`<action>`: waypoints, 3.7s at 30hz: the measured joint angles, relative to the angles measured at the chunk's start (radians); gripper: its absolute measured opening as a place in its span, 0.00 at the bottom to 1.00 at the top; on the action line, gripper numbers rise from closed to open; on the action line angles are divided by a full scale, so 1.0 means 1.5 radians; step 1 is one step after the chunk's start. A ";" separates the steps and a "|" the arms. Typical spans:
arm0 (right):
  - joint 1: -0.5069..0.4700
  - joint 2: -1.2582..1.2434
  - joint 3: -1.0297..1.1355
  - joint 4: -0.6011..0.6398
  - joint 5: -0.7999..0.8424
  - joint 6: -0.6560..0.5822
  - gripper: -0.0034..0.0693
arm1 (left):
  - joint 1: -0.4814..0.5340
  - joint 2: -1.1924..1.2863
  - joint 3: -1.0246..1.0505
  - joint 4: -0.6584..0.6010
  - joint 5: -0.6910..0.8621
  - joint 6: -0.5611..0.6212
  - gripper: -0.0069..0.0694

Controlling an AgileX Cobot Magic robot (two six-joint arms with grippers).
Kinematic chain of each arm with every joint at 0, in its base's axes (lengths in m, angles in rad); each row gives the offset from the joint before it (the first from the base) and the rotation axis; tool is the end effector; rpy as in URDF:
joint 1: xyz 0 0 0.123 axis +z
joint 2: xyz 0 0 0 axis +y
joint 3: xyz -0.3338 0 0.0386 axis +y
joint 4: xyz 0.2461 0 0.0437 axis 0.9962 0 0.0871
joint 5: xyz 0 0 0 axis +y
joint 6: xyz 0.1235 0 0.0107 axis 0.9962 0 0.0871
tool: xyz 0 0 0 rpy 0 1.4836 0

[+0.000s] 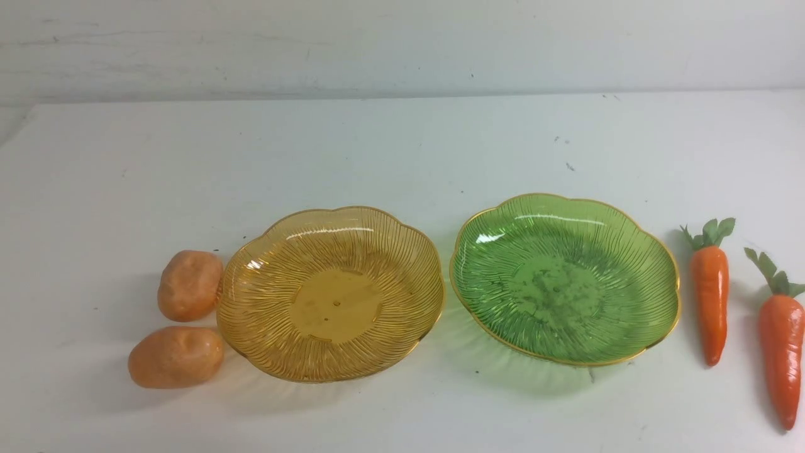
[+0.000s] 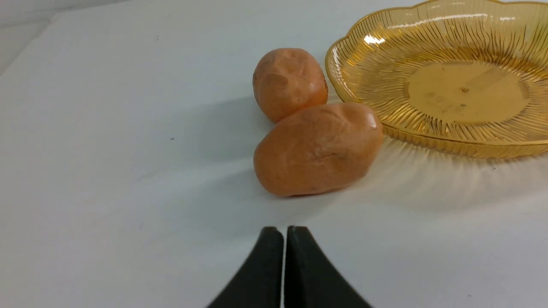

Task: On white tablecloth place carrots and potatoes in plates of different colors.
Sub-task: 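Put the potatoes from the left side into the left plate with the left gripper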

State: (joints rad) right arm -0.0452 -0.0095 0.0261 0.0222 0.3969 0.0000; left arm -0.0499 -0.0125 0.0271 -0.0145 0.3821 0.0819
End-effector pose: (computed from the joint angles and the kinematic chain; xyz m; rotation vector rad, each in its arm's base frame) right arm 0.0300 -0.0003 0.1582 0.0564 1.8962 -0.0087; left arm 0.0304 -0.0022 0.1597 0.1149 1.8768 0.0076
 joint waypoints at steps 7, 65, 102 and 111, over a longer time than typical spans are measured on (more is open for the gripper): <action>0.000 0.000 0.000 0.000 0.000 0.000 0.03 | 0.000 0.000 0.001 -0.001 -0.021 0.000 0.09; 0.007 0.159 -0.305 0.507 0.474 -0.212 0.03 | 0.000 0.845 -0.597 -0.177 0.289 0.432 0.16; 0.007 0.315 -0.404 0.406 0.572 -0.279 0.03 | 0.000 1.089 -0.609 -0.052 0.141 0.512 0.86; 0.007 0.315 -0.404 0.406 0.572 -0.279 0.03 | 0.000 1.090 -0.612 -0.057 0.165 0.488 0.66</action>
State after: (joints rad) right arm -0.0352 0.4632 -0.5806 0.6312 1.2555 -0.4179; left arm -0.0499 1.6226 -0.8917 -0.0994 0.6292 0.8132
